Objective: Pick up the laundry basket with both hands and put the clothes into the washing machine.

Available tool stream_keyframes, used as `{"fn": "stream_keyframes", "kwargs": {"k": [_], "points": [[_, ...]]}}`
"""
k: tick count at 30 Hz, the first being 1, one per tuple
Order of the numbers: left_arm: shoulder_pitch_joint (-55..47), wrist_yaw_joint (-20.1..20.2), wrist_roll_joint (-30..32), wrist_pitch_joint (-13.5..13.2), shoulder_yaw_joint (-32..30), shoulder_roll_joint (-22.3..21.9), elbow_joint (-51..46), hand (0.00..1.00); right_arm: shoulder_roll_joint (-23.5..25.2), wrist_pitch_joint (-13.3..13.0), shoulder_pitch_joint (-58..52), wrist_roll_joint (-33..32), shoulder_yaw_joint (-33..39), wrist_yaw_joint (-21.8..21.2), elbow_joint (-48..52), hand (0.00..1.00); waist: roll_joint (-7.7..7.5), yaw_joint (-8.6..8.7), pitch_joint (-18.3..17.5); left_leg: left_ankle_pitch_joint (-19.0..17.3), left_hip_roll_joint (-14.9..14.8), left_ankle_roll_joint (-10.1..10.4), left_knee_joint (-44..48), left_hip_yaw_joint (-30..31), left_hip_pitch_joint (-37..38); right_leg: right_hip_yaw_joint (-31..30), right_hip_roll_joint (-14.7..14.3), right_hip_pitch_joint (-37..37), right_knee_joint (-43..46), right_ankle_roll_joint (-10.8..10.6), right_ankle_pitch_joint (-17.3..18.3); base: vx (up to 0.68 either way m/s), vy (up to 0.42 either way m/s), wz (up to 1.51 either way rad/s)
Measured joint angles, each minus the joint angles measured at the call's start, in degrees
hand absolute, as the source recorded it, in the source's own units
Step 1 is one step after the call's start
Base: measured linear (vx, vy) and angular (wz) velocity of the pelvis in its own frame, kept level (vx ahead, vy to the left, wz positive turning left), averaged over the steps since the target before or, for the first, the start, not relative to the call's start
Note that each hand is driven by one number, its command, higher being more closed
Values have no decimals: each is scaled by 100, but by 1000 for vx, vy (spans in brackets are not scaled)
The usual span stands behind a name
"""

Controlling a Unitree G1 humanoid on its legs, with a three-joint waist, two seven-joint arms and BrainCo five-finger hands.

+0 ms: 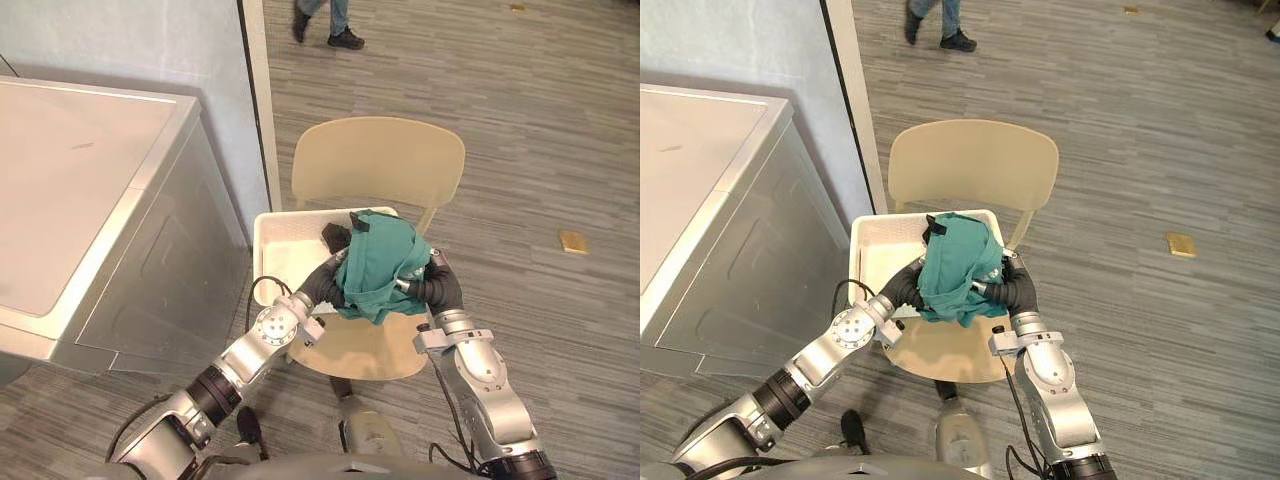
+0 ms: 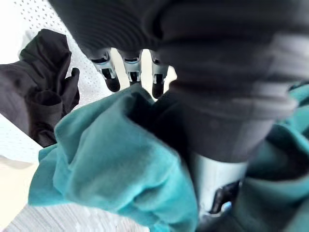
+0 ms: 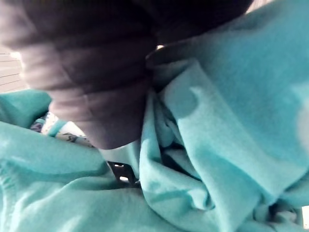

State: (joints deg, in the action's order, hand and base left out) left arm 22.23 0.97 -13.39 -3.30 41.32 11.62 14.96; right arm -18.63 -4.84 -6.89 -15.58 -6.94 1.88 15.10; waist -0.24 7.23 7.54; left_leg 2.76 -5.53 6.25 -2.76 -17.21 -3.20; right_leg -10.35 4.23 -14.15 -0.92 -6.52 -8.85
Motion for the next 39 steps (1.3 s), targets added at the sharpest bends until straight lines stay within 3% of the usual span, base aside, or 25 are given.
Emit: {"fn": "stream_keyframes", "kwargs": {"k": [8,11,16,21,22,31,36,37,39], "points": [[601,121,-119,-35,509,357,185,0,5,0,385,-323,-595,77,-2,100,174,163,161,-131,80,-101,276,21,-218,9,127,-108,35,-64,-33,31,13,2],[851,46,-219,-56,547,352,339,0,1,0,702,-555,-828,257,-32,100,221,241,378,-235,127,-169,482,21,-299,1,194,-109,65,-84,-30,2,13,1],[1173,-310,-223,-78,492,311,488,0,-3,-3,1194,-667,-1101,522,-42,100,235,279,712,-400,160,-233,849,51,-513,1,256,-198,175,-101,-33,-1,14,2],[1205,-747,-219,-139,314,99,647,0,-7,-19,1414,-656,-1288,779,-43,100,234,271,795,-531,166,-271,1095,75,-627,0,283,-204,199,-101,-32,-2,6,2],[1207,-894,-219,-153,237,38,649,100,-8,-52,1475,-653,-1323,885,-43,100,233,265,816,-571,163,-283,1183,79,-671,0,290,-209,201,-102,-33,0,0,0],[1210,-1753,-193,-357,-115,-332,649,100,-14,-442,1744,-640,-1530,1357,-53,100,221,180,1068,-733,117,-327,1577,-7,-907,-122,287,-384,321,-92,-26,-27,0,-5],[1210,-1962,14,-358,-314,-514,652,100,-27,-663,1642,-642,-1530,1367,-53,100,209,155,1109,-776,70,-319,1681,-4,-972,-128,257,-409,336,-94,-26,-5,-3,-1],[1210,-1999,17,-358,-344,-557,653,100,-30,-735,1615,-642,-1529,1367,-52,0,200,135,1132,-781,64,-312,1685,-4,-971,-128,254,-410,344,-97,-24,0,0,0],[1209,-2067,24,-357,-381,-611,661,100,-36,-809,1540,-644,-1528,1367,-49,0,188,94,1169,-785,52,-307,1695,-4,-972,-130,252,-414,361,-101,-20,0,0,0]]}}
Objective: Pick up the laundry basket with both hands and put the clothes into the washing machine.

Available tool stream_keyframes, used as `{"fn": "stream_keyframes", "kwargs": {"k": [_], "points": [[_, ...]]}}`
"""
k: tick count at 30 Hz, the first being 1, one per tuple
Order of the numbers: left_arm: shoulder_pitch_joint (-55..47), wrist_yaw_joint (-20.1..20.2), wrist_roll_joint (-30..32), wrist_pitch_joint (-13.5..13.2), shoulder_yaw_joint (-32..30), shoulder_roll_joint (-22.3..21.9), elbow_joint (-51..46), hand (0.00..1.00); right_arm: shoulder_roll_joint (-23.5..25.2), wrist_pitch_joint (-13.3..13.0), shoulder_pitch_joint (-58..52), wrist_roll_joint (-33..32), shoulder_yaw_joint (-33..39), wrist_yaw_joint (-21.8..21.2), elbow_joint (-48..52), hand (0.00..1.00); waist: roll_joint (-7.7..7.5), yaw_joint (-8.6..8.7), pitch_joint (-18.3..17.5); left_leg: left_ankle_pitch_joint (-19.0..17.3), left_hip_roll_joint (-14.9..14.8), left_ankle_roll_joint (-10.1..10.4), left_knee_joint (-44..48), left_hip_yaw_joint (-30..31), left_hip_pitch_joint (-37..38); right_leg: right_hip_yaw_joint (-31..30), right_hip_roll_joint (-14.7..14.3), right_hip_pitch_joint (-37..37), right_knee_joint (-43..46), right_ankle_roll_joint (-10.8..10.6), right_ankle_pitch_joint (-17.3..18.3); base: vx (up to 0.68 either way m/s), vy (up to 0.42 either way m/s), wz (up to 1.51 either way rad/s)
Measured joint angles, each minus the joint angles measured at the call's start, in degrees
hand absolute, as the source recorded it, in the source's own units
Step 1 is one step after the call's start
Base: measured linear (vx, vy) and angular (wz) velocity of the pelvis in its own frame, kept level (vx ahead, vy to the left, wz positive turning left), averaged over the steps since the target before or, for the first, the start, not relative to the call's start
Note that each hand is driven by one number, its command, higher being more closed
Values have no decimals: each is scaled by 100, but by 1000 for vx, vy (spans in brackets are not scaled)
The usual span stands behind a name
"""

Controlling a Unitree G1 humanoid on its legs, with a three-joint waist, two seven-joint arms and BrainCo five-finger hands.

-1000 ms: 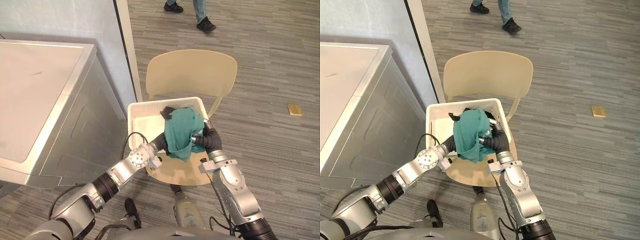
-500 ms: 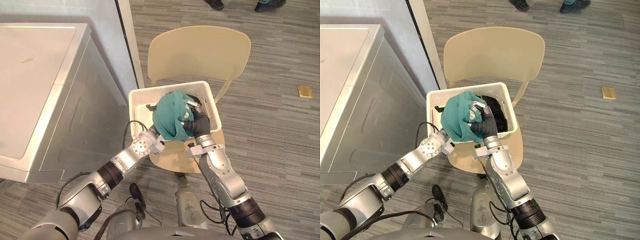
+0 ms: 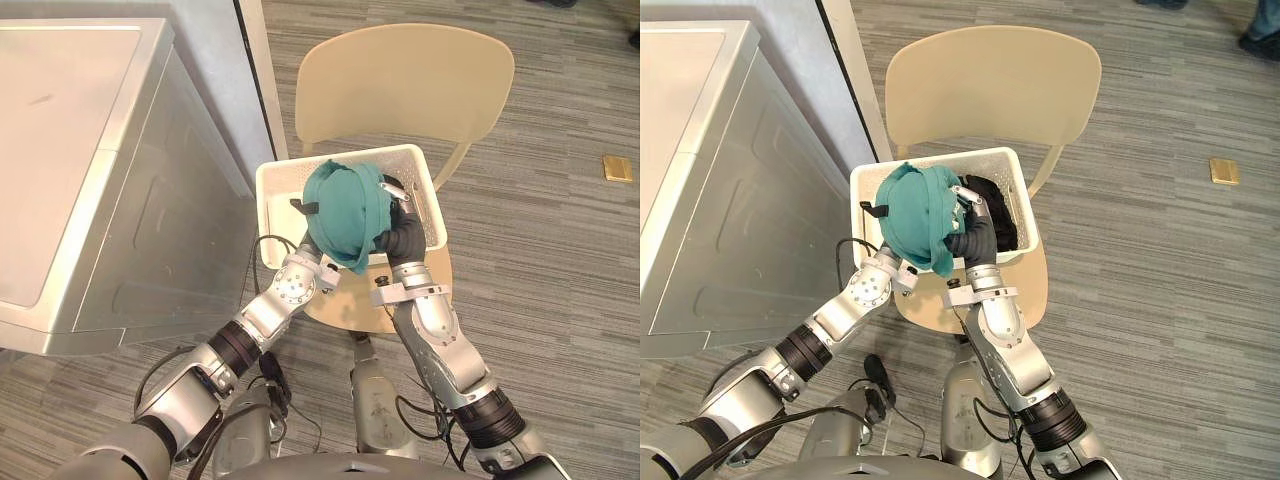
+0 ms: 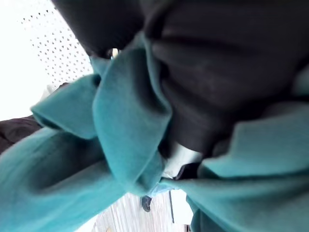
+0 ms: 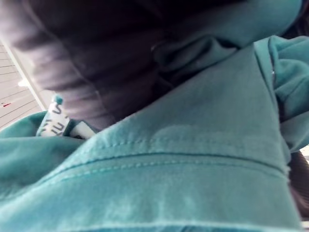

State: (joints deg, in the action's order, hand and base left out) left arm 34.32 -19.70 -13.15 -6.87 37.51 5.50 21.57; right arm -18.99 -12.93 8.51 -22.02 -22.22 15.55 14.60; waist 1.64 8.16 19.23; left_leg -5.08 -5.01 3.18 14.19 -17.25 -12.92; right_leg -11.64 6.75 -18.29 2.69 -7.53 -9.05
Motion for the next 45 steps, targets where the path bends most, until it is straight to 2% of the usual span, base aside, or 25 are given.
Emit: {"fn": "stream_keyframes", "kwargs": {"k": [7,15,17,20,23,25,30,33,35,38,42,44,45], "points": [[-4,-346,118,16,-412,-181,192,100,186,-88,-652,13,56,-1,100,0,-38,-67,84,-61,-37,-8,79,-1,-4,1,-18,-4,73,-53,27,1,0,0],[-12,-429,336,20,-952,-586,53,100,561,-18,-1483,228,617,57,598,0,-52,-212,95,-226,-156,-26,365,-102,-58,-11,-118,-93,375,-60,185,9,-2,-2],[-94,-491,336,20,-1191,-586,-259,100,659,80,-1823,346,988,132,869,0,-52,-225,95,-304,-217,-11,475,-140,-66,-17,-143,-92,430,-62,225,11,-1,-8],[-355,-497,334,-5,-1568,-563,-838,100,827,90,-2370,446,1867,243,1411,0,-48,-246,92,-466,-358,11,673,-188,-98,-31,-230,-76,480,-44,284,16,-13,-13],[-840,-353,333,-16,-1873,-532,-1295,100,1035,90,-2757,448,2690,269,1839,0,-39,-252,82,-585,-493,55,805,-217,-83,-23,-322,-25,490,-8,317,39,-19,-8],[-1372,-200,331,-16,-2056,-529,-1607,100,1284,130,-2919,453,3196,322,1902,0,-27,-263,27,-656,-604,98,887,-244,-39,4,-401,48,492,17,337,67,-25,-6],[-2238,78,328,-18,-2364,-551,-2130,100,1704,344,-3184,664,3861,449,1701,0,20,-293,-295,-681,-684,144,865,-258,193,158,-430,309,517,70,449,77,-12,8],[-2742,266,328,-52,-2597,-560,-2498,100,1885,460,-3244,733,4100,458,985,0,28,-321,-605,-709,-717,180,859,-226,380,290,-435,528,583,92,583,45,-1,17],[-3139,374,328,-90,-2850,-559,-2721,100,1993,615,-3244,898,4201,454,87,0,43,-391,-863,-744,-783,207,858,-197,519,323,-501,694,564,162,645,6,-18,5],[-3400,389,328,-169,-3076,-569,-2841,100,2055,788,-3219,903,4444,456,-1097,0,127,-478,-1085,-760,-846,230,825,-136,607,453,-534,925,427,204,656,-13,-26,12],[-3471,390,327,-236,-3163,-560,-3172,100,2053,1039,-2803,1122,4973,460,-2926,0,146,-542,-1212,-643,-842,254,769,98,592,703,-522,1043,422,234,634,-7,-32,31],[-3413,381,326,-261,-3164,-578,-3346,100,2027,1082,-2587,1120,5248,451,-3883,0,165,-570,-1223,-635,-959,99,776,54,569,915,-540,1036,623,301,672,-40,-87,53],[-3360,382,327,-293,-3157,-569,-3409,100,2027,1200,-2504,1115,5516,396,-4909,0,128,-588,-1354,-581,-1195,-200,617,-404,689,1350,-499,1045,748,411,645,-13,-115,63]]}}
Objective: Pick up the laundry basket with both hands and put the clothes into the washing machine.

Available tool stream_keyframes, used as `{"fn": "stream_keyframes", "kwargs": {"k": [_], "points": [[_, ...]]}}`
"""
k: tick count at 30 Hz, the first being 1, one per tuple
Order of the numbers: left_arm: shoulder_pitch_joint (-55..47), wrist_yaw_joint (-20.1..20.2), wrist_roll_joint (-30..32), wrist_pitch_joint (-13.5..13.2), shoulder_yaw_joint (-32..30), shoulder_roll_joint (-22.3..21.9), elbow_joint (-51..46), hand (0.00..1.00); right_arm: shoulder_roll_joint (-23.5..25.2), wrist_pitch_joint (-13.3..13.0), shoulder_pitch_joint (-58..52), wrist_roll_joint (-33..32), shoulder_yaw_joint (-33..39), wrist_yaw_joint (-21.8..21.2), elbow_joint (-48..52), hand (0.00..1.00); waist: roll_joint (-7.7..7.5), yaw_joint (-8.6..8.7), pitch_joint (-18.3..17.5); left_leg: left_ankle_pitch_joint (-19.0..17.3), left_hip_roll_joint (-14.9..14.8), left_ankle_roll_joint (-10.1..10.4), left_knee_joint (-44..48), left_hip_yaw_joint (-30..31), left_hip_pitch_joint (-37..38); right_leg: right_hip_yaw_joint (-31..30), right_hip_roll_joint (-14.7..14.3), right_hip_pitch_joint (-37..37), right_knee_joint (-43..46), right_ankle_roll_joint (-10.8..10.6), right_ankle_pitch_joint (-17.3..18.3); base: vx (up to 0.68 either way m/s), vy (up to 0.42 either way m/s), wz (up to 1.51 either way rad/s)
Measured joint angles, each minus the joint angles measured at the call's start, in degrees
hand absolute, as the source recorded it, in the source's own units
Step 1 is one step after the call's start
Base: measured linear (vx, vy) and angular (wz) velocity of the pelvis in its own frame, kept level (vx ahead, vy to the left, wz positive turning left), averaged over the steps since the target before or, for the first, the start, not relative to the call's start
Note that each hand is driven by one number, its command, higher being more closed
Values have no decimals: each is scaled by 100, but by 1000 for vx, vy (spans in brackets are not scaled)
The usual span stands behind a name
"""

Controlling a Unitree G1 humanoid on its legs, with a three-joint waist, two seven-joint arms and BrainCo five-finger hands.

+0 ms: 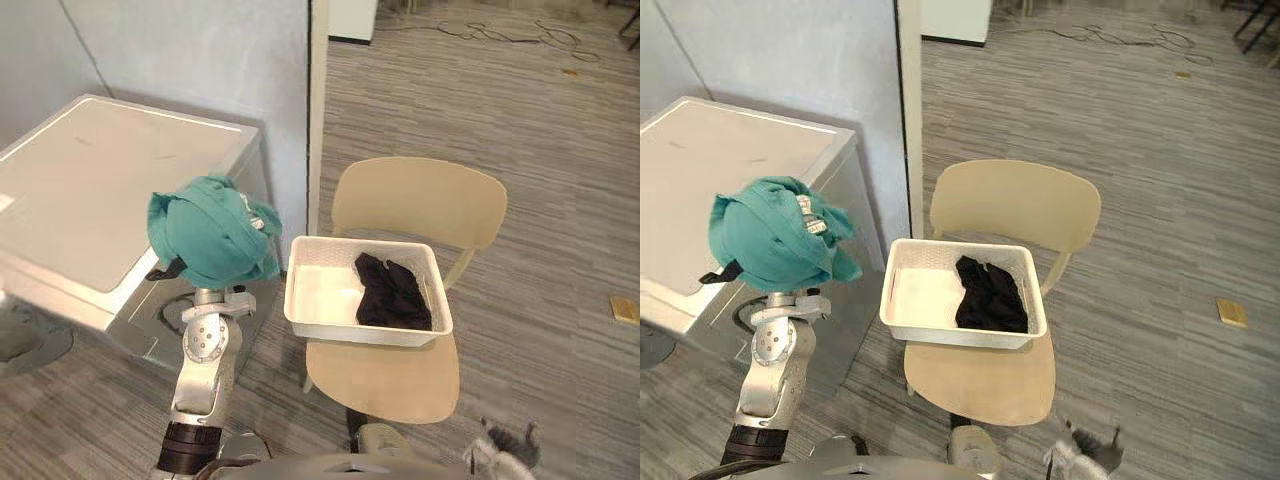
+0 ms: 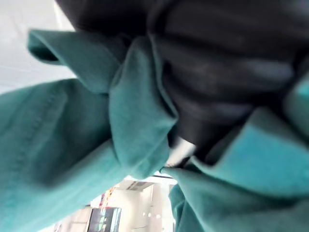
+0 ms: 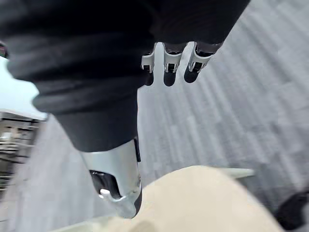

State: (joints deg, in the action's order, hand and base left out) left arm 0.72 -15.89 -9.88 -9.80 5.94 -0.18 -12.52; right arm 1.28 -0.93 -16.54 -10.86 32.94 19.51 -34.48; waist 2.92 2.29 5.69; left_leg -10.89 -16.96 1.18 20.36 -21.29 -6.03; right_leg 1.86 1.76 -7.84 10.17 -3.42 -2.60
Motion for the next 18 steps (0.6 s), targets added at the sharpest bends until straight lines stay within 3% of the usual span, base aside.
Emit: {"fn": "stream_keyframes", "kwargs": {"k": [2,3,4,5,6,7,8,9,10,11,12,13,16,17,18], "points": [[60,2,5,-30,-5,23,-8,100,31,64,18,6,173,-82,-590,0,-99,8,-32,-94,-170,-175,304,-374,156,205,147,147,-100,77,-25,16,-95,57],[105,4,5,-54,-14,-16,-17,100,20,128,14,5,245,-207,-959,0,-68,-23,-35,-197,-461,-327,1093,-524,121,310,152,230,-111,119,2,-14,5,48],[105,14,7,-77,-7,-120,-16,100,-21,217,-20,5,421,-388,-1276,0,-14,-15,-68,-249,-803,-333,2109,-536,163,426,182,336,-110,122,4,-53,54,40],[103,51,13,-77,1,-155,-16,100,-27,227,-31,4,505,-462,-1389,0,12,20,-81,-222,-924,-334,2532,-527,247,506,222,389,-107,122,4,-70,105,36],[82,130,43,-77,1,-189,-16,100,-27,241,-63,3,607,-546,-1478,0,88,59,-135,-136,-1042,-327,2945,-500,353,530,243,410,-85,104,-8,-118,221,29],[32,192,110,-83,-2,-217,-20,100,-35,239,-141,1,721,-677,-1600,0,253,99,-226,486,-1091,-367,3130,-378,480,576,229,406,-64,8,-45,-164,267,45],[-19,252,127,-104,-48,-213,-14,100,-11,269,-111,-9,842,-742,-1756,0,357,189,-301,357,-903,63,2838,-186,471,626,229,373,-127,-127,3,-165,248,45],[-82,261,127,-125,-92,-160,-9,100,45,296,-68,-11,839,-811,-1952,0,337,201,-333,308,-779,146,2638,-98,474,591,230,307,-34,-109,102,-76,86,56],[-255,248,125,-162,-230,-22,59,100,128,334,-8,-128,1020,-904,-2286,0,22,269,-507,159,-293,498,1756,206,726,493,239,192,220,72,325,-3,-63,74],[-165,241,124,-168,-298,35,197,100,181,295,-32,-159,1188,-965,-2525,0,-36,331,-475,-125,-376,583,2135,363,775,660,137,313,-16,130,183,-36,-48,66],[-201,234,125,-166,-306,3,204,100,138,275,-30,-206,1257,-965,-2560,0,26,256,-436,-127,-500,641,2313,412,792,701,24,293,-130,152,76,-130,63,35],[-282,234,125,-167,-321,21,285,100,100,244,36,-259,1329,-1007,-2608,0,212,207,-450,-485,-546,1067,2035,408,842,696,-146,247,-283,128,-117,-215,186,-7],[-288,237,177,-131,-310,173,588,100,105,264,149,-272,1159,-1091,-2799,0,-52,304,-483,-1031,-134,1039,823,409,1090,712,-21,77,-775,55,-594,-184,129,13],[-269,237,194,-131,-289,177,591,100,91,263,169,-268,1089,-1093,-2796,0,-66,294,-437,-1209,-112,1076,666,410,1101,723,-27,-32,-750,48,-714,-387,160,-17],[-294,235,283,-127,-233,249,732,100,76,288,243,-213,776,-1097,-2787,0,-300,194,-268,-1249,68,1053,671,309,1139,646,83,-55,-693,26,-863,-378,130,-31]]}}
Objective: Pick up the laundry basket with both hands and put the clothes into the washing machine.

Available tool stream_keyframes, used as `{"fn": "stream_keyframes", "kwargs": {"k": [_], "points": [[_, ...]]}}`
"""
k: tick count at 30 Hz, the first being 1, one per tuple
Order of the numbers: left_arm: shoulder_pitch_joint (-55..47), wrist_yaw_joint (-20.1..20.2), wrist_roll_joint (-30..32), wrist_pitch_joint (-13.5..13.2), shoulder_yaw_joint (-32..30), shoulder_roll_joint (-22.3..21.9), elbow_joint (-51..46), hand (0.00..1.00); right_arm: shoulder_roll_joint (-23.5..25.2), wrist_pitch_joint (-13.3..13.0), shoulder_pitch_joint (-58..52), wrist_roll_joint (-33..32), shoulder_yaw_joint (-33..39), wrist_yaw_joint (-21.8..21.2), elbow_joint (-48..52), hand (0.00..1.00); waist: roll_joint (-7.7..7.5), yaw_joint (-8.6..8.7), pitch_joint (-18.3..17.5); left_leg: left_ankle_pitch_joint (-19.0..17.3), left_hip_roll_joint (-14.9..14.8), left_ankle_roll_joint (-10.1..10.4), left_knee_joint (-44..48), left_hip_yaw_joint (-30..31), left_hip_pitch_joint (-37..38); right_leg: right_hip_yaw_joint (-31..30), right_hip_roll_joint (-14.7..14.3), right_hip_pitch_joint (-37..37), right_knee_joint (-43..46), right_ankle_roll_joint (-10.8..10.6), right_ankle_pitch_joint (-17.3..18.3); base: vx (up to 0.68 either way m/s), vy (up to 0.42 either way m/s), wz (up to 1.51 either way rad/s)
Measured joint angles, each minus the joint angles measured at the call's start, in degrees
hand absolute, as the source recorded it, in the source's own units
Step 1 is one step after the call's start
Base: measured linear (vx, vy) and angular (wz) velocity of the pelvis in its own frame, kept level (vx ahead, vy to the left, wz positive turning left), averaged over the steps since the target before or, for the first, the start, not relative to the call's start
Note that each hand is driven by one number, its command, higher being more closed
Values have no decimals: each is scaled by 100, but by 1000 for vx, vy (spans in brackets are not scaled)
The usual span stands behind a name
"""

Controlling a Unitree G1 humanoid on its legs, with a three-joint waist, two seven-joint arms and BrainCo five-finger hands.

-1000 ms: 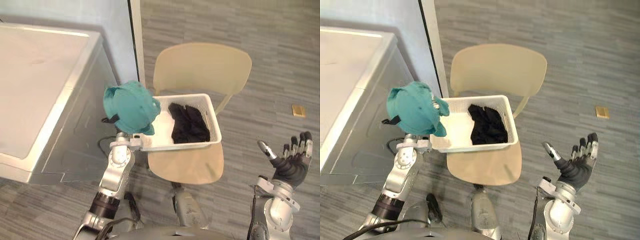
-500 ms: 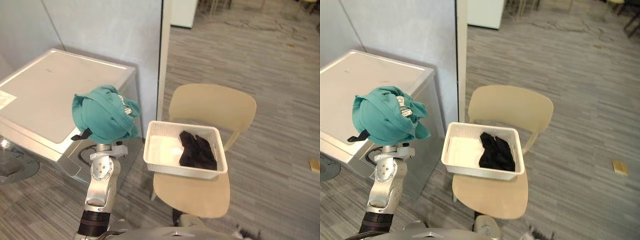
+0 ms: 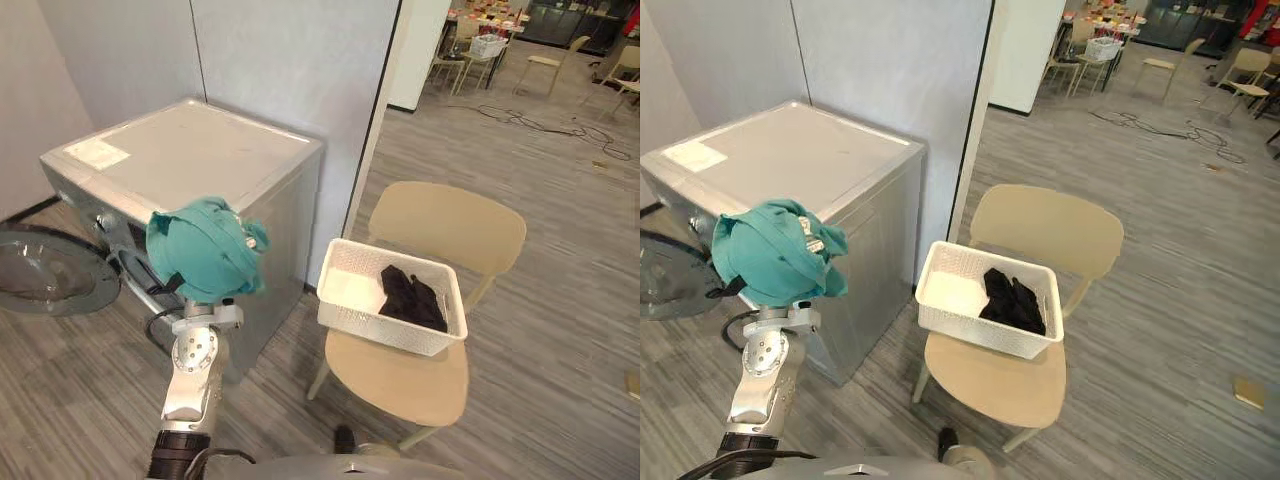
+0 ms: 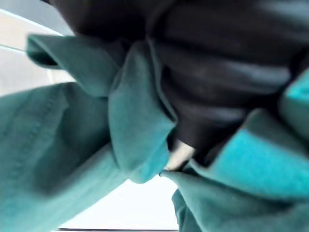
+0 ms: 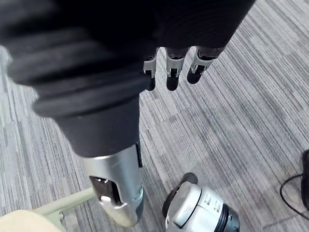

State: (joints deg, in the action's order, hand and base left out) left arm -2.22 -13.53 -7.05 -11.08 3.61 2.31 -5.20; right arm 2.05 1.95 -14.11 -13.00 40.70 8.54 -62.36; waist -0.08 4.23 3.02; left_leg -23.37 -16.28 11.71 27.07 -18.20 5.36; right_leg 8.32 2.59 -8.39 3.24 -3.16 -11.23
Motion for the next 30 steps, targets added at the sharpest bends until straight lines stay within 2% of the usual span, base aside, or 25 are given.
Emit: {"fn": "stream_keyframes", "kwargs": {"k": [2,3,4,5,6,7,8,9,10,12,13,14,15,16,19,21,22,23,24,25,27,28,29,30], "points": [[0,2,80,20,23,5,94,100,-20,29,22,130,-218,-23,24,0,-76,-14,22,-65,122,-90,-3,-29,33,-15,116,-22,77,-59,33,-264,67,-26],[3,1,176,18,43,23,91,100,-68,62,14,315,-418,-44,68,0,-87,-83,32,-158,282,-214,20,-28,26,-137,233,-186,309,-247,258,-175,40,-15],[3,0,182,21,45,59,93,100,-95,73,30,396,-438,-45,68,0,-97,-78,53,-104,319,-282,35,2,-21,-141,269,-229,358,-307,433,-254,25,-9],[2,0,201,27,48,50,98,100,-134,78,52,448,-459,-52,65,0,-63,-81,63,96,331,-361,33,52,-104,-127,324,-300,481,-481,725,-222,-95,29],[7,7,275,31,58,-56,24,100,-213,116,150,469,-653,-53,62,0,77,-88,101,277,287,-458,-27,107,-265,-180,460,-775,2139,-282,999,-203,-134,45],[4,6,278,32,56,-78,7,100,-221,121,142,509,-754,-59,68,0,56,-95,140,310,287,-441,-31,139,-265,-207,495,-790,2757,-254,1116,-137,-155,62],[-22,6,277,33,63,-105,3,100,-238,131,134,586,-903,-62,69,0,17,-148,164,348,294,-404,-32,206,-269,-339,496,-768,3450,-220,1584,-56,-135,46],[-47,-2,275,36,41,-122,2,100,-248,135,139,628,-989,-70,77,0,-4,-207,171,363,300,-378,-25,261,-276,-442,498,-767,3833,-226,1796,-54,-190,67],[-168,-2,275,47,1,-127,-16,100,-247,130,119,669,-1141,-91,89,0,-103,-317,139,466,378,-312,-23,516,-382,-820,517,-711,4445,-345,2156,-51,-263,86],[-254,4,289,95,5,-186,-16,100,-221,118,53,668,-1223,-102,92,0,-314,-321,131,600,528,-235,-31,951,-651,-1039,451,-595,4301,-566,2426,-48,-256,114],[-386,2,313,176,5,-322,-21,100,-298,90,-2,685,-1296,-109,130,0,-166,-404,61,705,538,-267,-201,1307,-886,-1190,229,-387,3590,-747,2610,-53,-223,84],[-515,-2,396,188,-7,-460,-84,100,-378,73,16,685,-1360,-94,258,0,-65,-605,-1,905,540,-434,-489,1437,-1094,-1498,58,-113,2647,-551,2763,-64,-204,51],[-538,-1,401,187,-26,-507,-88,100,-385,67,81,691,-1375,-95,315,0,-25,-678,22,1117,528,-434,-584,1490,-1218,-1569,10,-162,2440,-381,2699,-117,-182,25],[-625,0,402,217,-90,-513,-78,100,-379,34,153,707,-1446,-95,383,0,-47,-718,47,1448,561,-556,-801,1534,-1370,-1441,16,-276,2313,-354,2568,-154,-171,49],[-870,-33,376,226,-134,-516,-78,100,-462,16,154,907,-1976,-80,528,0,-62,-739,86,1871,596,-511,-1137,1868,-1443,-969,86,-223,2196,-275,2479,-129,-119,74],[-940,-119,327,226,-178,-508,-78,100,-480,5,217,972,-2165,-20,525,0,-153,-752,175,2096,591,-491,-1092,1780,-1590,-664,182,-144,2163,-243,2459,-141,-26,93],[-972,-124,274,227,-281,-508,-78,100,-468,-12,318,1084,-2212,34,520,0,-239,-751,199,2219,541,-803,-1172,1336,-1748,-348,352,-114,2063,-152,2361,-113,66,86],[-976,-128,267,227,-332,-509,-79,100,-472,-16,315,1114,-2215,41,521,0,-246,-748,231,2040,431,-1155,-1202,901,-1739,-213,401,-58,1986,-147,2302,-144,81,101],[-974,-132,262,228,-381,-506,-79,100,-472,-30,332,1118,-2242,43,528,0,-266,-730,264,1966,255,-1293,-1211,404,-1739,-21,467,40,1879,-159,2228,-63,40,108],[-965,-147,253,228,-405,-507,-78,100,-484,-46,298,1118,-2248,45,522,0,-266,-700,270,1954,116,-1300,-1215,-55,-1741,287,595,211,1704,-209,2158,-78,80,115],[-970,-178,212,225,-358,-509,-79,100,-519,-50,239,1125,-2232,54,478,0,-298,-689,296,1944,96,-1327,-940,-203,-1841,681,807,456,1511,-265,2163,-109,183,125],[-971,-197,209,216,-350,-501,-68,100,-611,-55,267,1134,-2207,45,338,0,-53,-705,310,2005,162,-1181,-900,-154,-1924,849,796,609,1476,-422,2259,-80,187,114],[-978,-204,208,217,-361,-504,-44,100,-684,-51,367,1149,-2185,38,211,0,-63,-679,296,2032,256,-1082,-1013,-161,-1961,872,824,681,1399,-431,2263,-11,151,107],[-979,-214,207,217,-398,-447,-6,100,-678,-46,408,1193,-2173,31,34,0,-233,-583,245,2003,455,-1040,-1291,-264,-1971,876,940,755,1135,-425,2254,54,247,131]]}}
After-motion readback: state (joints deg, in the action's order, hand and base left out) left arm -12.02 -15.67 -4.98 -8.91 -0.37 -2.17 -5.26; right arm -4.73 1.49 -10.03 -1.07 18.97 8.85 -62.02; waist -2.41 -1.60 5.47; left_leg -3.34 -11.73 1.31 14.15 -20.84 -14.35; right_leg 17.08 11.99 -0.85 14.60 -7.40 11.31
